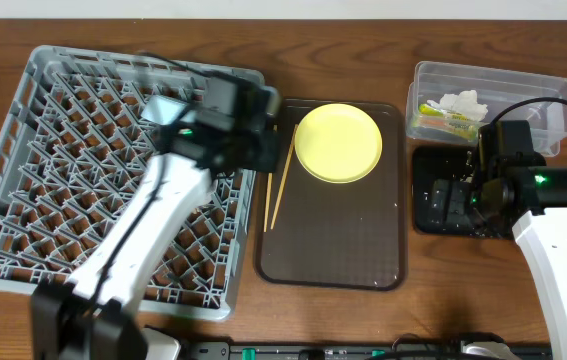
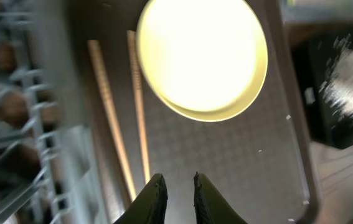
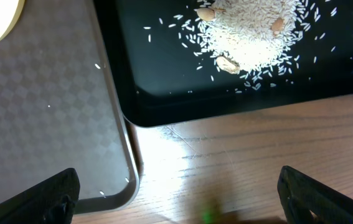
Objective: Sort waste into correct bins and load items into the dishwasher
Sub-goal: 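Move the left gripper to the wooden chopsticks on the tray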
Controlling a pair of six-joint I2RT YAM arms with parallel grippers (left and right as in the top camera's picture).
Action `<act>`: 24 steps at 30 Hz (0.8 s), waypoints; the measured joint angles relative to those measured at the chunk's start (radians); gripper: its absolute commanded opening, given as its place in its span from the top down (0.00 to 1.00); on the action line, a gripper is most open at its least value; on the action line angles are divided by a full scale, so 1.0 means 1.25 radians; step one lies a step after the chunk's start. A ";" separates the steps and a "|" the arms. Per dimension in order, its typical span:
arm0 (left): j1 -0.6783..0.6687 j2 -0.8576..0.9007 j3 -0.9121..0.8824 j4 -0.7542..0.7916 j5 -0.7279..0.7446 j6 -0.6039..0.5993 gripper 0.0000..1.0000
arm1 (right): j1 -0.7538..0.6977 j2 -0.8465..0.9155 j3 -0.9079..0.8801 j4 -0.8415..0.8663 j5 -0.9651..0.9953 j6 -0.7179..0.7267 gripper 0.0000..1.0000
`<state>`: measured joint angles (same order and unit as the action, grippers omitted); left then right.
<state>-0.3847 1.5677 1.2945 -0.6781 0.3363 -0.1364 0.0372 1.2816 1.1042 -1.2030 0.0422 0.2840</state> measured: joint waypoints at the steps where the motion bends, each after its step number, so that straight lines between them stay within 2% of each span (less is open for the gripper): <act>1: -0.016 0.023 0.000 0.014 -0.005 0.009 0.81 | 0.000 0.000 0.000 0.000 0.000 0.000 0.01; 8: -0.042 0.137 0.000 0.067 -0.110 0.035 0.81 | 0.000 0.000 0.000 -0.006 0.000 0.000 0.01; 12: -0.027 0.163 0.000 0.091 -0.190 0.045 0.74 | 0.000 0.000 0.000 -0.007 0.000 0.000 0.01; 15: -0.009 0.163 0.000 0.116 -0.230 0.048 0.73 | 0.000 0.000 0.000 -0.008 0.000 0.000 0.01; 24: 0.018 0.163 0.000 0.143 -0.230 0.048 0.70 | 0.000 0.000 0.000 -0.015 0.000 0.000 0.01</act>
<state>-0.3626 1.7714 1.2942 -0.4999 0.0486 -0.0765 0.0372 1.2816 1.1042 -1.2221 0.0422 0.2836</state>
